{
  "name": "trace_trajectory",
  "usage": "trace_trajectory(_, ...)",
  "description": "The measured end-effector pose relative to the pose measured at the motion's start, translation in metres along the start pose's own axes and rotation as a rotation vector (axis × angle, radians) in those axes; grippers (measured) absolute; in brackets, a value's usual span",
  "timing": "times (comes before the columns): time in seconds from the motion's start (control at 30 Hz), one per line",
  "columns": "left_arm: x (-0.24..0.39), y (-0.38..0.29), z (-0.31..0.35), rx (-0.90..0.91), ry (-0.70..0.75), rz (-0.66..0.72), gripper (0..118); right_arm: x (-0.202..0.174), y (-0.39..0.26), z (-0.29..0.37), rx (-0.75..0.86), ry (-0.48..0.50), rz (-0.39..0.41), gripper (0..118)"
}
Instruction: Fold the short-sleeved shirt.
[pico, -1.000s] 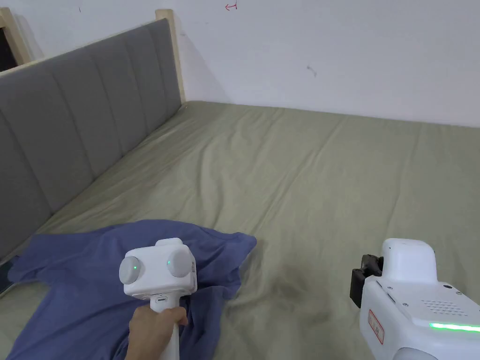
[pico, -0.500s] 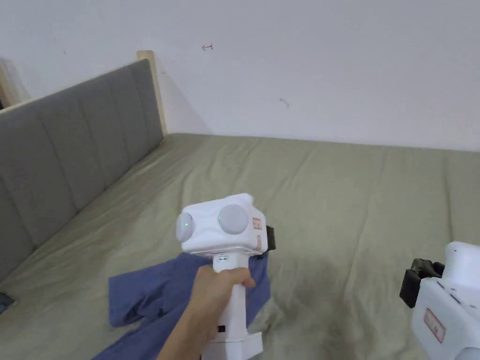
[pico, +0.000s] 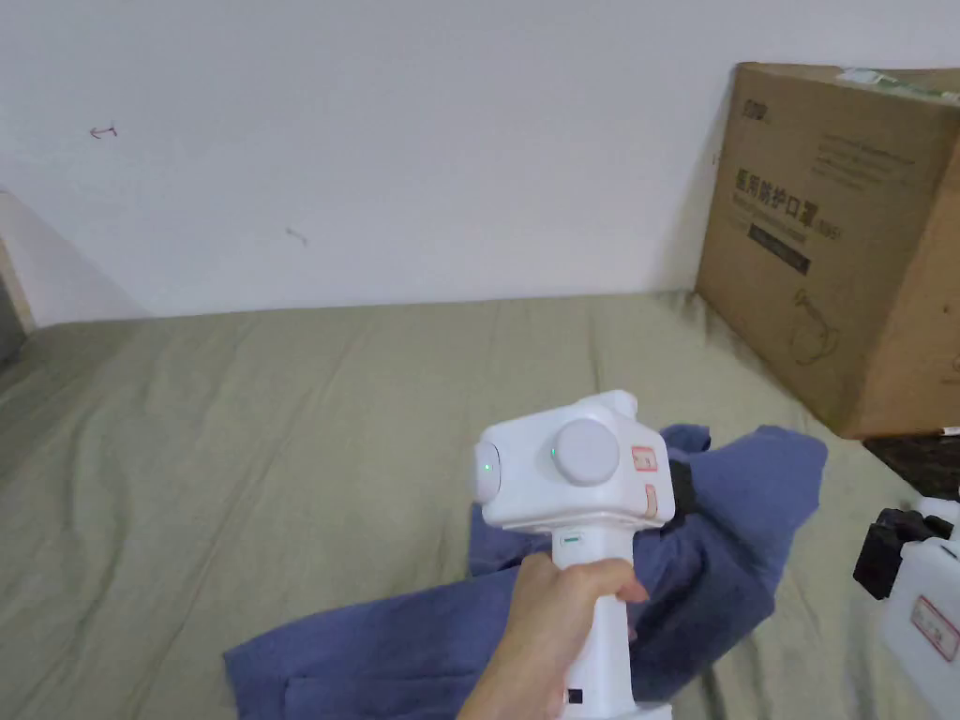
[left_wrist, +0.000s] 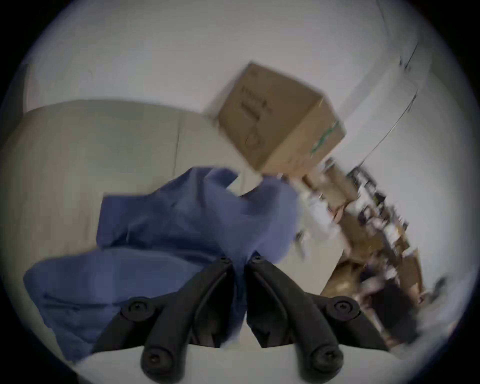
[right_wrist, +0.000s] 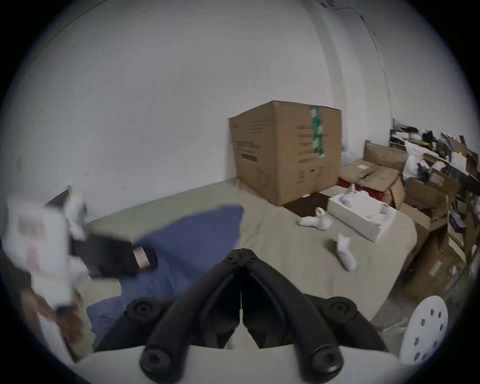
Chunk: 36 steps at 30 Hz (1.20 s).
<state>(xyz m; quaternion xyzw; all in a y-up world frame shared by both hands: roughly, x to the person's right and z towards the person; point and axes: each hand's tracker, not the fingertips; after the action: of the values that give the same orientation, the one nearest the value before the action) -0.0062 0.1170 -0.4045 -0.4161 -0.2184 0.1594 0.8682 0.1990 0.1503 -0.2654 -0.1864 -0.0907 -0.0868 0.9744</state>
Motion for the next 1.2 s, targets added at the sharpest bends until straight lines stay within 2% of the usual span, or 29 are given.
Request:
trace_trajectory(0.17, -0.03, -0.097, -0.084, -0.292, 0.147, -0.001, 6, 0.016, -0.01, 0.001, -0.033, -0.035, -0.019, 0)
trace_trajectory(0.27, -0.045, -0.12, -0.087, -0.263, 0.169, -0.011, 10, 0.013, -0.015, -0.005, -0.058, -0.036, 0.013, 0)
trace_trajectory(0.33, -0.047, -0.104, -0.076, -0.235, 0.102, 0.08, 19, 0.005, -0.017, -0.008, -0.068, -0.018, 0.044, 0)
trace_trajectory(0.37, -0.048, -0.097, -0.072, -0.255, 0.065, 0.114, 35, 0.001, -0.018, -0.009, -0.074, -0.011, 0.057, 0)
trace_trajectory(0.4, -0.048, -0.087, -0.061, -0.25, 0.024, 0.122, 59, -0.005, -0.018, -0.009, -0.078, -0.008, 0.068, 0)
trace_trajectory(0.43, -0.048, -0.081, -0.051, -0.227, 0.026, 0.099, 93, -0.01, -0.018, -0.009, -0.077, 0.001, 0.076, 0)
trace_trajectory(0.47, -0.047, -0.076, -0.04, -0.188, 0.039, 0.079, 108, -0.015, -0.018, -0.009, -0.077, 0.012, 0.081, 0)
trace_trajectory(0.5, -0.048, -0.071, -0.024, -0.133, 0.067, 0.037, 113, -0.02, -0.017, -0.008, -0.077, 0.024, 0.085, 0)
trace_trajectory(0.6, -0.069, -0.066, 0.019, -0.084, 0.1, 0.02, 111, -0.038, -0.017, -0.008, -0.076, 0.056, 0.106, 0)
trace_trajectory(0.63, -0.08, -0.068, 0.034, -0.063, 0.102, 0.038, 107, -0.044, -0.018, -0.009, -0.079, 0.069, 0.114, 0)
trace_trajectory(0.67, -0.093, -0.072, 0.047, -0.037, 0.127, 0.068, 95, -0.05, -0.019, -0.009, -0.083, 0.089, 0.121, 0)
trace_trajectory(0.7, -0.107, -0.077, 0.061, -0.014, 0.16, 0.099, 71, -0.057, -0.022, -0.009, -0.088, 0.105, 0.127, 0)
trace_trajectory(0.73, -0.122, -0.083, 0.07, -0.015, 0.199, 0.13, 19, -0.065, -0.025, -0.01, -0.094, 0.124, 0.136, 0)
trace_trajectory(0.77, -0.138, -0.093, 0.077, -0.016, 0.251, 0.163, 0, -0.072, -0.028, -0.011, -0.102, 0.139, 0.146, 0)
trace_trajectory(0.83, -0.171, -0.118, 0.094, 0.025, 0.35, 0.219, 0, -0.089, -0.037, -0.013, -0.123, 0.172, 0.166, 0)
trace_trajectory(0.97, -0.216, -0.149, 0.114, -0.029, 0.414, 0.298, 0, -0.121, -0.052, -0.022, -0.166, 0.234, 0.205, 0)
trace_trajectory(1.1, -0.245, -0.144, 0.133, 0.005, 0.468, 0.346, 0, -0.149, -0.061, -0.031, -0.199, 0.298, 0.207, 0)
trace_trajectory(1.2, -0.261, -0.118, 0.139, 0.032, 0.532, 0.305, 0, -0.166, -0.066, -0.037, -0.212, 0.316, 0.228, 0)
